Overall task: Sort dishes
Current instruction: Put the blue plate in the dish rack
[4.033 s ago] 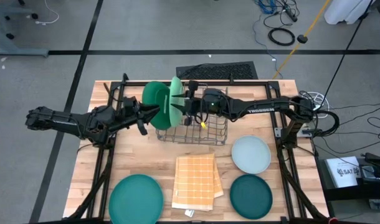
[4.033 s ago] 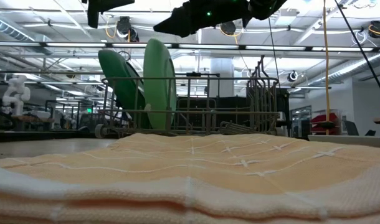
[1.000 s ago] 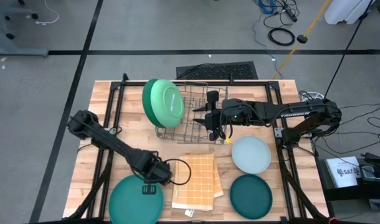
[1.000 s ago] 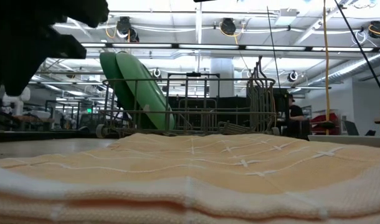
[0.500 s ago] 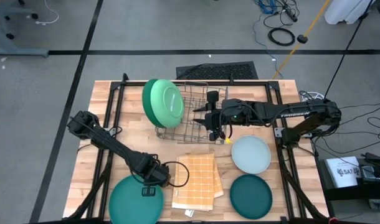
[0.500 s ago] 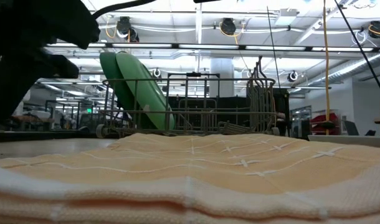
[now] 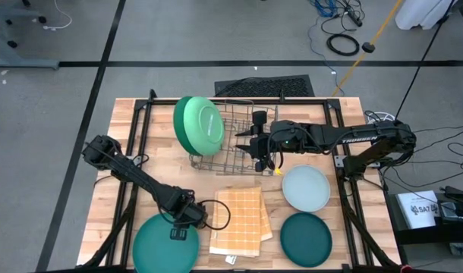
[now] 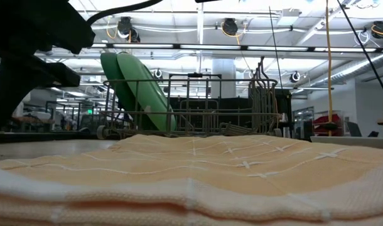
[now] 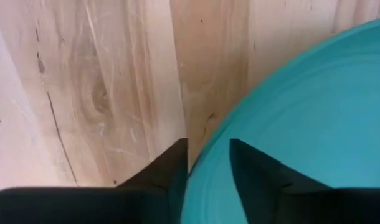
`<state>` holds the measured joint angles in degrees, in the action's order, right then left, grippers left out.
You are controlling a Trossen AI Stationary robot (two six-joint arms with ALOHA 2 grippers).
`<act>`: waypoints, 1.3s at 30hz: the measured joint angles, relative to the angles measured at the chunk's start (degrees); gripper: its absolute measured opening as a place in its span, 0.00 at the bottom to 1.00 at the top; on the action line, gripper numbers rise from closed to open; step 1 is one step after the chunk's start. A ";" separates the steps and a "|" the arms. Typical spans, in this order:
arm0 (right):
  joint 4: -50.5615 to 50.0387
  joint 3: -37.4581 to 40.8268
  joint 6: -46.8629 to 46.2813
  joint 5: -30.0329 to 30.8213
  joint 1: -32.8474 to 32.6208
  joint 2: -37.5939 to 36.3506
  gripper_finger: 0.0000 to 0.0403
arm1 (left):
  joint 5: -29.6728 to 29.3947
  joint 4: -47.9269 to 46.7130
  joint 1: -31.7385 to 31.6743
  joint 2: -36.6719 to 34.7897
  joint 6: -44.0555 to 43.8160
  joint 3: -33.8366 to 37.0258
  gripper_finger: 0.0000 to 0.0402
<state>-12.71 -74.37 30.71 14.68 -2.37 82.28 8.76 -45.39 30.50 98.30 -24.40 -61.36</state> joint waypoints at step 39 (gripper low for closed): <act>2.04 0.00 3.90 0.26 0.02 -7.30 0.38 | -34.87 -16.04 0.01 -16.78 15.12 -17.87 0.01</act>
<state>-10.67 -74.37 34.61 14.94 -2.35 74.98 -26.10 -61.42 30.51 81.52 -9.28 -79.23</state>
